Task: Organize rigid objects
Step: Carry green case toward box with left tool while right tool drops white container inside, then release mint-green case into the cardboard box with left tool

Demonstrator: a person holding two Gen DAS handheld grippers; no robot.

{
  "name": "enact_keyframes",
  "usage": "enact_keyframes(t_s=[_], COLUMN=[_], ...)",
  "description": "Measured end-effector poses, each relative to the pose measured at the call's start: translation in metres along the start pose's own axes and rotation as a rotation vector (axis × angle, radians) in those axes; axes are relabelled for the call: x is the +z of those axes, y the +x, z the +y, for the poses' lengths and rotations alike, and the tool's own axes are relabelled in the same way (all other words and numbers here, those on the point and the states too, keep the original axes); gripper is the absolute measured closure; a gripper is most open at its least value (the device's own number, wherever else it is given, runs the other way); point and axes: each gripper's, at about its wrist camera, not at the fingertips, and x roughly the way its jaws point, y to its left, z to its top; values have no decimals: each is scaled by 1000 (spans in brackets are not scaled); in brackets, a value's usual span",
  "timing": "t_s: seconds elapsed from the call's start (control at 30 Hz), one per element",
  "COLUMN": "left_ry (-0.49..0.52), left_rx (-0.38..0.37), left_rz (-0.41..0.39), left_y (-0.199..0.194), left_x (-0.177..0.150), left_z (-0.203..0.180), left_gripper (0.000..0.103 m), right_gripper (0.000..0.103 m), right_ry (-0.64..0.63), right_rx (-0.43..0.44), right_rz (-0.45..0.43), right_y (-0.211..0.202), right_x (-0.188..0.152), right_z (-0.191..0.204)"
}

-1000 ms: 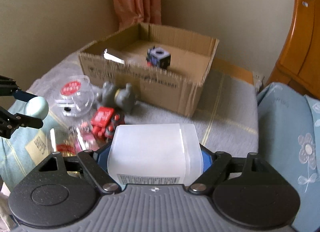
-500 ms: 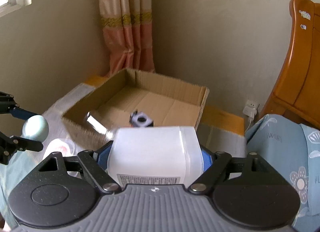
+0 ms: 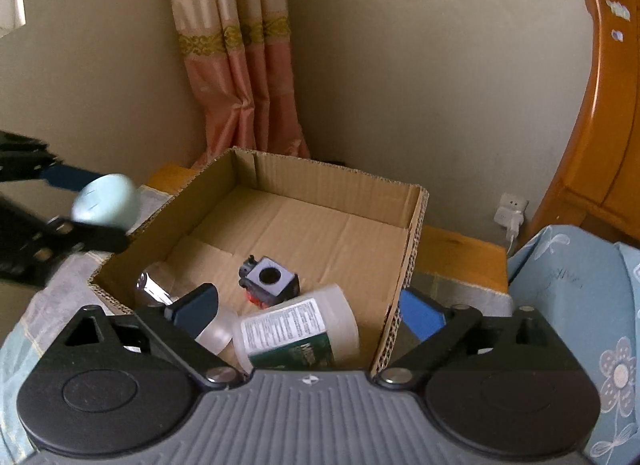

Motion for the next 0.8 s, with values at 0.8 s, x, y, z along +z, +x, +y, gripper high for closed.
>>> enact_keyframes(t_s=[0.8], left_ry=[-113], left_rx=[66], left_rz=[112], left_y=[96], left_x=[19], left_z=[14], left_gripper=[30], right_gripper=[0], right_ry=[-45], right_rx=[-21], right_rz=[-6], right_y=[-43], right_x=[-29], right_z=[23])
